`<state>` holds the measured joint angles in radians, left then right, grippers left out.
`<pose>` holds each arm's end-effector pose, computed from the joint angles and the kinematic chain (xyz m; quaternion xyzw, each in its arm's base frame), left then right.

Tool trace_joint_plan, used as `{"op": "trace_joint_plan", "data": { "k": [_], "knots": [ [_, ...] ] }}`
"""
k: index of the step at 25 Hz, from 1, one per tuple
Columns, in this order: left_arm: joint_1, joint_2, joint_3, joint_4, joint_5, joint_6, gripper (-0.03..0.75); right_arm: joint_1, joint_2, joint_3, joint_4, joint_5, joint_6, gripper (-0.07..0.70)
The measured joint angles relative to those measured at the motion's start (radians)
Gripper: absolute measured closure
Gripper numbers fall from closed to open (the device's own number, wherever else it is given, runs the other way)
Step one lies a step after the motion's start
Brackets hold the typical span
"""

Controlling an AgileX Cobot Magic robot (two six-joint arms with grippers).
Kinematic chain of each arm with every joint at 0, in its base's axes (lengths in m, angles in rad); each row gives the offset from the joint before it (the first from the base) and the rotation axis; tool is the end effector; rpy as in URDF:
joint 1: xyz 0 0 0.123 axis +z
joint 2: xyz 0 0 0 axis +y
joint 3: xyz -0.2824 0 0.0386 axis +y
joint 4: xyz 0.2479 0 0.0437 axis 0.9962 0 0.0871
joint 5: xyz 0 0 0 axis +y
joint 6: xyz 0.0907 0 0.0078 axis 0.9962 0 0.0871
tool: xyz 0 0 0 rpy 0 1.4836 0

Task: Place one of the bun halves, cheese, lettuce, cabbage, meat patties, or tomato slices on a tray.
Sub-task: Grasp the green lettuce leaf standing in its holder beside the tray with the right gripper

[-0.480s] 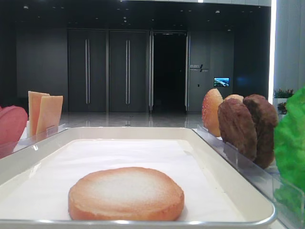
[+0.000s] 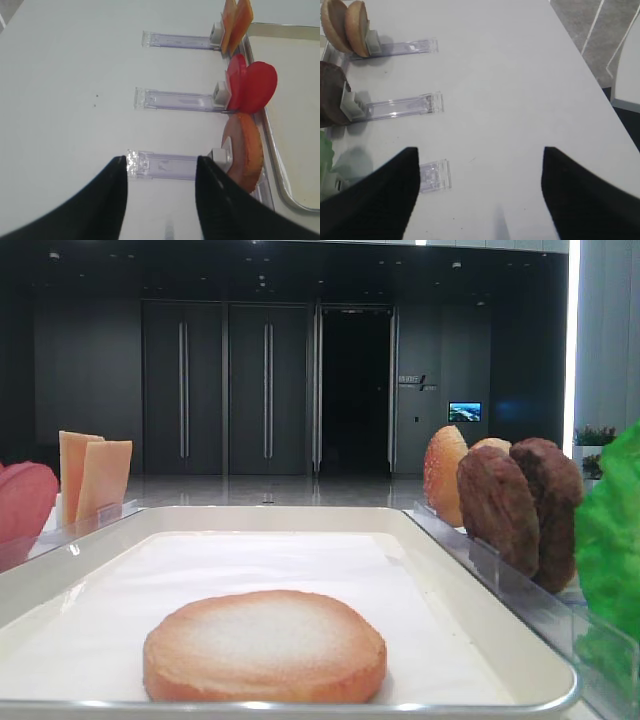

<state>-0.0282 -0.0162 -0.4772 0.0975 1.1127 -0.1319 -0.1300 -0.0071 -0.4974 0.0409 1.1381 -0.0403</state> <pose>-0.0070 0.0082 0.2669 -0.0479 0.8658 0.0088 0.4980 -0.0086 0.0045 0.2703 0.0375 0.8707 -0.0214 0.4899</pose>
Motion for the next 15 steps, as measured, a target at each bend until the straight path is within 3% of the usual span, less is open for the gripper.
{"op": "trace_joint_plan", "data": {
  "k": [15],
  "knots": [
    [0.0,0.0,0.0,0.0,0.0,0.0,0.37,0.0,0.0,0.0,0.0,0.0,0.0,0.117]
  ]
}}
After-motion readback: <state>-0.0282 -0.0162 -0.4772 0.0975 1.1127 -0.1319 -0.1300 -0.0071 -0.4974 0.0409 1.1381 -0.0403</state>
